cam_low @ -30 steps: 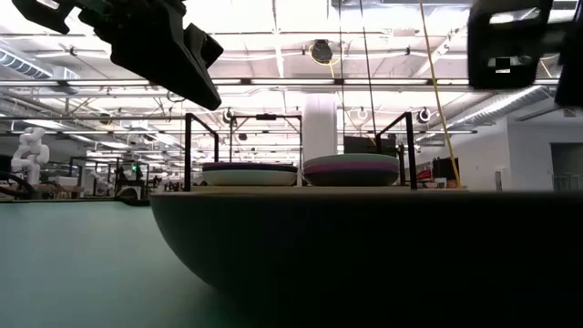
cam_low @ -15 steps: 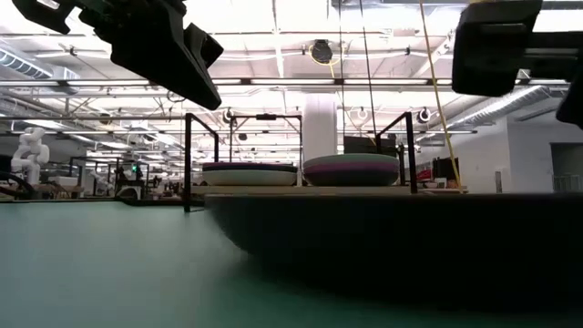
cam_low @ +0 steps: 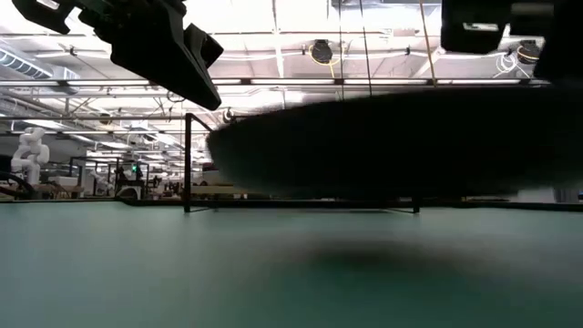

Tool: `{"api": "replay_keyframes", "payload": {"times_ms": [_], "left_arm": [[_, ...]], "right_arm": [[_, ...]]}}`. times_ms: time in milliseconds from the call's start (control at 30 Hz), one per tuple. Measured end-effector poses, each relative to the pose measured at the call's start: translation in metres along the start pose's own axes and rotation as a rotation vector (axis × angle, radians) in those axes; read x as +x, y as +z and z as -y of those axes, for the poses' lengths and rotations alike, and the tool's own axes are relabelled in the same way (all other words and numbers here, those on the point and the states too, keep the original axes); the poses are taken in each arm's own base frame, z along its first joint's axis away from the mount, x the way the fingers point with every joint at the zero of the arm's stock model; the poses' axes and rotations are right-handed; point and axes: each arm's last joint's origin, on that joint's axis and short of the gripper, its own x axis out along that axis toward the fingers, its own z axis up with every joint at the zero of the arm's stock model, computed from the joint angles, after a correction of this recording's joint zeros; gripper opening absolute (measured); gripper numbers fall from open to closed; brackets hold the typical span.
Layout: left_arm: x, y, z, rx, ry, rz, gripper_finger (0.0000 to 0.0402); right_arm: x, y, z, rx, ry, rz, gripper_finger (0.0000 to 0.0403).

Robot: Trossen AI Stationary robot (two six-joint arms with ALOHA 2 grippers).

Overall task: Place and stack plates onto a shelf
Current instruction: Stack the black plate on top of the light green plate on the shelf

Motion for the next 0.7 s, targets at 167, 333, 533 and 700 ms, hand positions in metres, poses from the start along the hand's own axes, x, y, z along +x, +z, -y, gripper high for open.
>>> {"api": "replay_keyframes", "payload": {"times_ms": [167,333,533,700], "left_arm": [[0.000,0.000,0.000,0.000,0.000,0.000,0.0003],[0.000,0.000,0.000,0.000,0.000,0.000,0.0003],[0.000,0.000,0.000,-0.001,0.000,-0.002,0.0003],[0.000,0.000,0.000,-0.001,0.000,-0.003,0.0003]], "right_arm": [[-0.017,-0.004,0.005,-0.009,-0.069,-0.050,0.0001],[-0.035,-0.006,0.017,0.000,-0.161,-0.057,0.0001],[-0.054,-0.017,0.039,0.052,-0.215,-0.071,0.0001],[-0.065,-0.032,0.064,0.100,-0.254,-0.102,0.0001]]}}
